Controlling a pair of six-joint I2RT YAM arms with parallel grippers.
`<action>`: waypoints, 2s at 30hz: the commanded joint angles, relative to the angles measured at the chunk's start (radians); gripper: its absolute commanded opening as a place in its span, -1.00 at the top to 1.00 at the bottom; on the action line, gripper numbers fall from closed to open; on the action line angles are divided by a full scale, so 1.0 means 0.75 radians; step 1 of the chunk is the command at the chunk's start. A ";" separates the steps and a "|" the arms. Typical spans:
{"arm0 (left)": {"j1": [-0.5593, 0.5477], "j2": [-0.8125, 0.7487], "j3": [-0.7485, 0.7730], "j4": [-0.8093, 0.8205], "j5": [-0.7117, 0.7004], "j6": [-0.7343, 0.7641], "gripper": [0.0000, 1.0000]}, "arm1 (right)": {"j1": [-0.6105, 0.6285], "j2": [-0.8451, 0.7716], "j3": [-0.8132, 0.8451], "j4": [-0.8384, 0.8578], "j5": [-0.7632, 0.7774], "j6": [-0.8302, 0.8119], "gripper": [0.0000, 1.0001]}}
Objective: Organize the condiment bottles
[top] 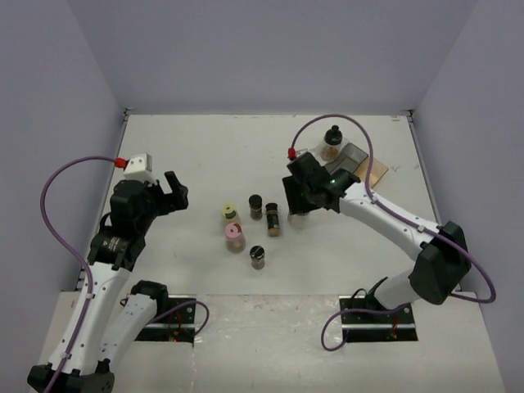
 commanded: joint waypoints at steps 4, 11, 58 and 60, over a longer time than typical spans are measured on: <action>-0.012 -0.005 -0.006 0.046 -0.013 0.018 -1.00 | -0.363 0.013 0.373 0.043 0.002 -0.137 0.26; -0.027 -0.009 -0.006 0.037 -0.035 0.014 -1.00 | -0.586 0.422 0.851 -0.019 -0.050 -0.164 0.28; -0.057 0.059 0.045 0.015 -0.052 0.026 -1.00 | -0.298 -0.264 0.134 0.151 0.022 0.008 -0.75; -0.059 0.122 0.126 -0.034 -0.054 0.008 -1.00 | -0.298 -0.375 -0.004 0.163 0.008 0.034 -0.75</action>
